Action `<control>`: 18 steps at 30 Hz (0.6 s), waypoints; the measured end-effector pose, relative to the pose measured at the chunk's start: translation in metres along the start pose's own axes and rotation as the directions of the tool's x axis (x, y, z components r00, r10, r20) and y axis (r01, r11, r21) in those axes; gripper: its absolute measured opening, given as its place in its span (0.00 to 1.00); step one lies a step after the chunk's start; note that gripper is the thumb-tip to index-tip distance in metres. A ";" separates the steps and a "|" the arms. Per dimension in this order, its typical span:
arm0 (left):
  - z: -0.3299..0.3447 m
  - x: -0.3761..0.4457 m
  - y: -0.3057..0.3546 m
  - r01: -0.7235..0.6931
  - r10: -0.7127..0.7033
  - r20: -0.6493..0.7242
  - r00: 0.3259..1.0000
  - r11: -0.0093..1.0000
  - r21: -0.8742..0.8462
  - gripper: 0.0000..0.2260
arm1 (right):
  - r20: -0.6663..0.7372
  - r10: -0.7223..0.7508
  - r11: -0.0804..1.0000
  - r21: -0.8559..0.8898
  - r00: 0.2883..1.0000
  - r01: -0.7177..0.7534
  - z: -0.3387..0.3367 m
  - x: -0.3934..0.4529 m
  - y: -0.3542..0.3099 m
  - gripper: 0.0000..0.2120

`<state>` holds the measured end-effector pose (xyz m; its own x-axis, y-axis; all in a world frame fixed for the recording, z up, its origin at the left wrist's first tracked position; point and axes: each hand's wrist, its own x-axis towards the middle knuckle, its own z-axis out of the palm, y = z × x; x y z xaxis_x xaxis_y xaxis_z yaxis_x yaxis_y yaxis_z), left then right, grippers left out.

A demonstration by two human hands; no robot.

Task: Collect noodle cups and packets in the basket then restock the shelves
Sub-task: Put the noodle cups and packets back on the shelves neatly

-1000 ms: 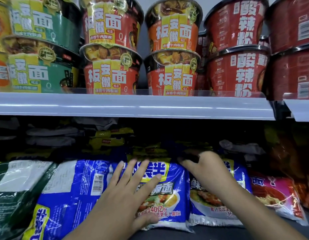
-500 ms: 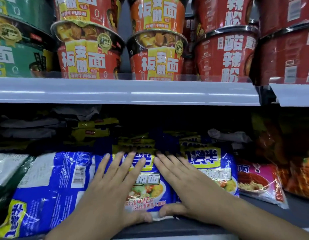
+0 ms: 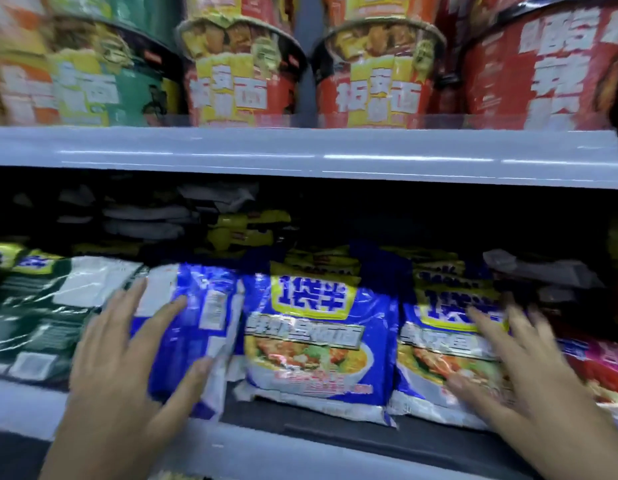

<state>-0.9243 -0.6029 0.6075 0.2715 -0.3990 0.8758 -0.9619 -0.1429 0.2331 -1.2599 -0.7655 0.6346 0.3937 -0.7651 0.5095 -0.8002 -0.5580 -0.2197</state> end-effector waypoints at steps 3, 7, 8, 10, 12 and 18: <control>-0.010 -0.011 -0.026 0.171 -0.173 0.083 0.981 0.985 0.029 0.34 | -0.153 0.087 0.996 0.040 0.984 -0.081 0.015 0.003 0.023 0.42; -0.014 -0.014 -0.052 0.111 -0.128 0.180 0.975 0.989 0.102 0.35 | -0.045 -0.025 0.885 0.464 0.999 0.043 0.019 -0.012 -0.076 0.31; -0.013 -0.014 -0.057 0.092 -0.107 0.180 0.978 0.991 0.093 0.35 | 0.029 -0.061 0.825 0.564 0.998 0.034 0.023 -0.015 -0.107 0.33; -0.013 -0.012 -0.063 0.035 -0.039 0.160 0.986 0.999 0.025 0.32 | 0.169 -0.095 0.721 0.691 0.981 -0.050 0.028 -0.026 -0.173 0.27; -0.013 -0.012 -0.071 -0.055 0.062 0.130 0.990 0.997 -0.056 0.28 | 0.200 -0.134 0.707 0.706 0.971 -0.048 0.034 -0.026 -0.233 0.24; -0.023 -0.016 -0.094 0.056 0.065 0.261 0.963 0.900 -0.432 0.23 | 0.090 0.209 0.757 0.615 0.974 -0.219 0.085 0.004 -0.289 0.41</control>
<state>-0.8390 -0.5622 0.5818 0.2072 -0.6299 0.7485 -0.8646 0.2401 0.4414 -0.9881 -0.6345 0.6292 0.2572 -0.8905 0.3754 -0.4137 -0.4525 -0.7900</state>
